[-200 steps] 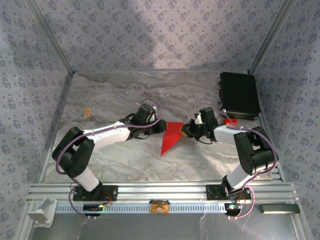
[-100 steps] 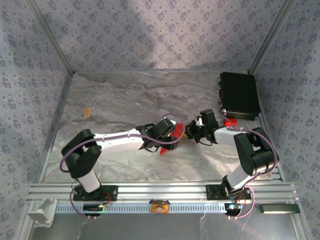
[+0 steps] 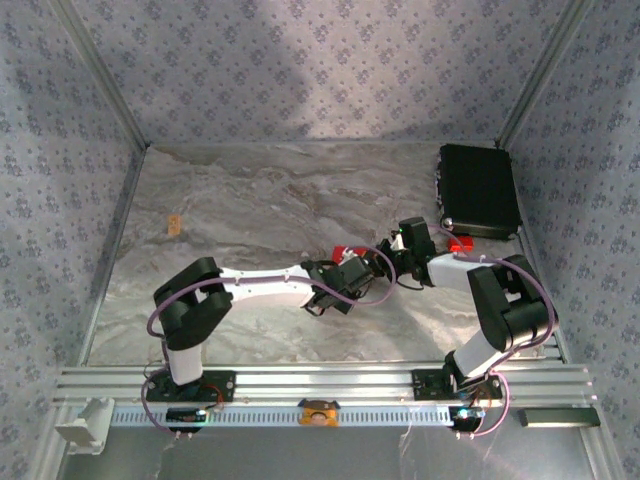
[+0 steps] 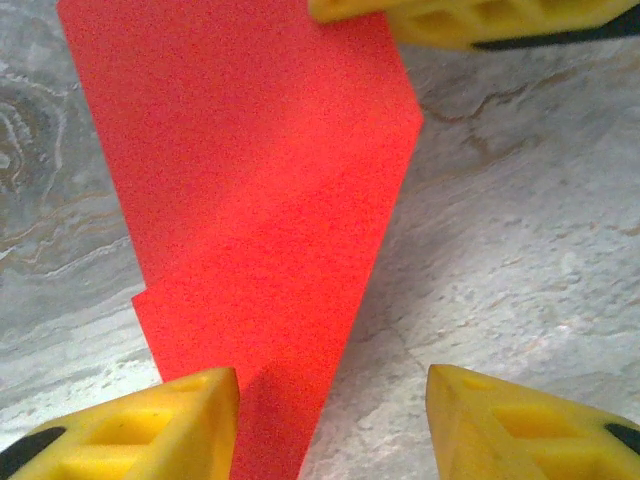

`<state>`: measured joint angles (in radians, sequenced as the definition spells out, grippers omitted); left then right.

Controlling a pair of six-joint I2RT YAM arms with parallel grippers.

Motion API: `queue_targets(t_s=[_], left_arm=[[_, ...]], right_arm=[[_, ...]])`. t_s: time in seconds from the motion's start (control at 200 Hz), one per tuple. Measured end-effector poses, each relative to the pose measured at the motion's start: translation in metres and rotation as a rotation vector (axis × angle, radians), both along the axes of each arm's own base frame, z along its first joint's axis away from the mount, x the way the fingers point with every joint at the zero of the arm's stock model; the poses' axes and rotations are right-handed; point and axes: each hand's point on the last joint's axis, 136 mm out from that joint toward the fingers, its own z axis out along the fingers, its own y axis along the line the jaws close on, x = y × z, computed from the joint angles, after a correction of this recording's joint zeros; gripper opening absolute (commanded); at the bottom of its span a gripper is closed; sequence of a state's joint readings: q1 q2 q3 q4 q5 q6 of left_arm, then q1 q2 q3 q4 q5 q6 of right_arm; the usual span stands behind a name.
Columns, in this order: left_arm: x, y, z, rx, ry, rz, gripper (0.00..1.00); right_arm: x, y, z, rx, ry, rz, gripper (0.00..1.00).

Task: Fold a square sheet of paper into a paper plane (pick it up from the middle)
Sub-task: Fold the wing for the fifth time at the center of the table.

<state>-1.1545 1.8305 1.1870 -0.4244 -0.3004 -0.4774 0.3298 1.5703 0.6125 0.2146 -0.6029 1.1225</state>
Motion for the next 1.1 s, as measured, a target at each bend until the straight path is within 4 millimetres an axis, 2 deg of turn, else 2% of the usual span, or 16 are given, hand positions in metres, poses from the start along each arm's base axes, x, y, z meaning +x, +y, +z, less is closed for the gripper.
queue_targets(t_s=[0.51,0.715,0.874,1.099], left_arm=[[0.001,0.01,-0.008,0.079,-0.048,0.005,0.32],[0.003,0.012,-0.009,0.093,-0.058,0.012,0.3],[0.004,0.013,-0.008,0.096,-0.066,0.018,0.24],[0.005,0.014,-0.008,0.098,-0.072,0.022,0.24]], right_arm=[[0.003,0.005,0.006,0.01,-0.014,0.011,0.0],[0.004,0.005,0.007,0.011,-0.016,0.011,0.0],[0.004,0.005,0.007,0.011,-0.015,0.011,0.0],[0.004,0.005,0.007,0.011,-0.015,0.011,0.0]])
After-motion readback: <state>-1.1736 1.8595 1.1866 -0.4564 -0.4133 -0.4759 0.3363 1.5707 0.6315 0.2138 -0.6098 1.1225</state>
